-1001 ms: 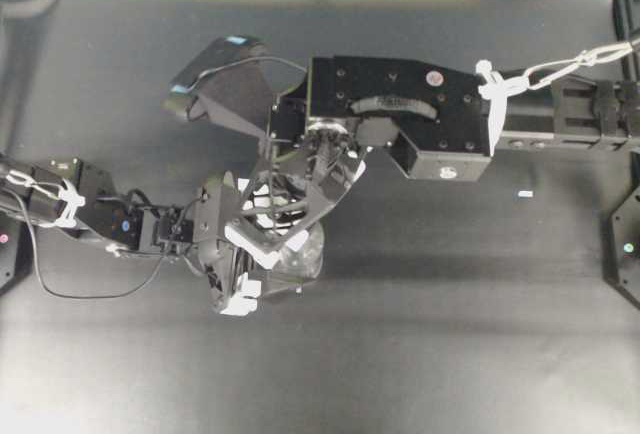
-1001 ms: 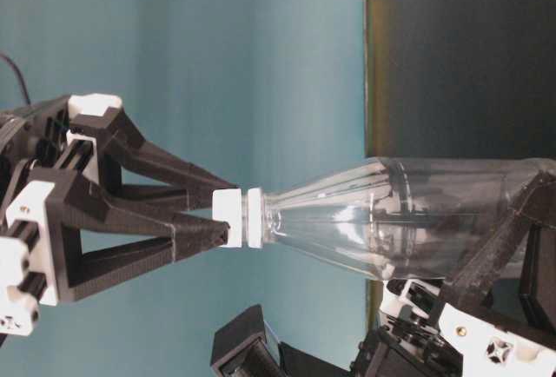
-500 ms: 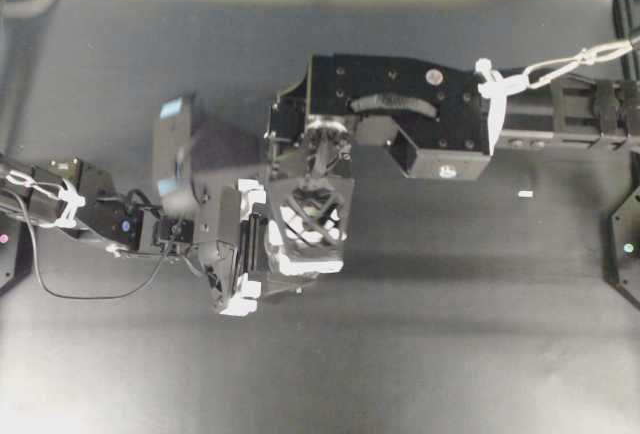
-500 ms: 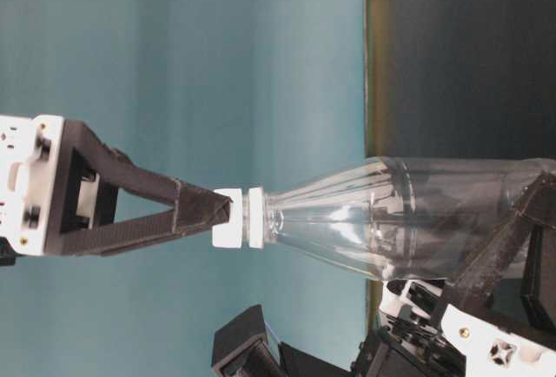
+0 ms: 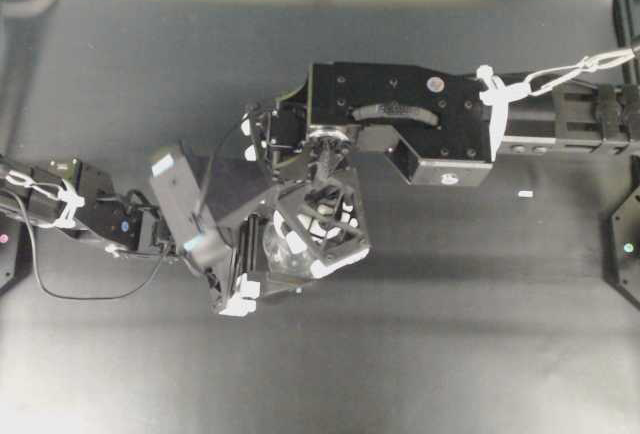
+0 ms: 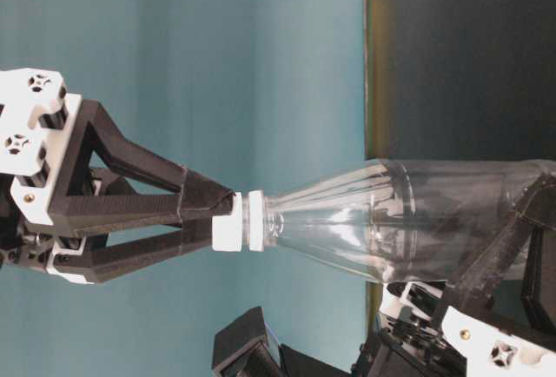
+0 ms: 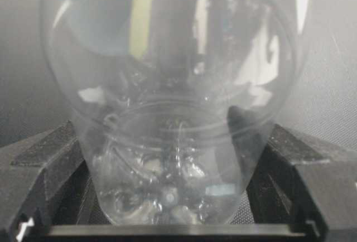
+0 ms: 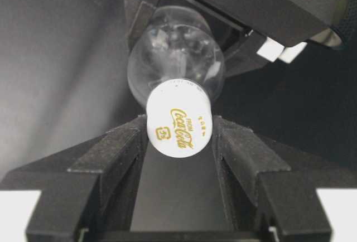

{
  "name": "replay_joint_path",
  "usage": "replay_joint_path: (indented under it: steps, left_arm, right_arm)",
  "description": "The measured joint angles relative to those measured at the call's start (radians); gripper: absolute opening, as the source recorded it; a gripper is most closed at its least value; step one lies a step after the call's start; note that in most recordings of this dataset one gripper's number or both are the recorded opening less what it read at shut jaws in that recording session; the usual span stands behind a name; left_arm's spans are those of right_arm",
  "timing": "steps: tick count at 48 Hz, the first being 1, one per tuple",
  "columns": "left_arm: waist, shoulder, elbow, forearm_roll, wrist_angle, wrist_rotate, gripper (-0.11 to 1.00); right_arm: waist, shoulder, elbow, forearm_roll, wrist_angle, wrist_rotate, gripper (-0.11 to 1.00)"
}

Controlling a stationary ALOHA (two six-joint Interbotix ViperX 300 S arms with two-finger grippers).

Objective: Open the bottle cap by holding the bottle with the left arm and twisting the cap with the right arm.

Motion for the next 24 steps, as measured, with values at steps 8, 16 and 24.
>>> replay_joint_path:
  steps: [8, 16, 24]
  left_arm:
    - [0.0, 0.0, -0.002, 0.0, 0.0, -0.002, 0.81]
    - [-0.002, 0.0, -0.002, 0.0, 0.0, 0.0, 0.81]
    - [-0.002, 0.0, 0.0, 0.0, 0.0, 0.0, 0.81]
  right_arm:
    - [-0.002, -0.003, 0.006, 0.0, -0.002, -0.005, 0.37]
    - [0.0, -0.005, 0.009, 0.0, -0.006, -0.003, 0.37]
    - [0.0, -0.014, 0.026, -0.002, -0.014, 0.003, 0.37]
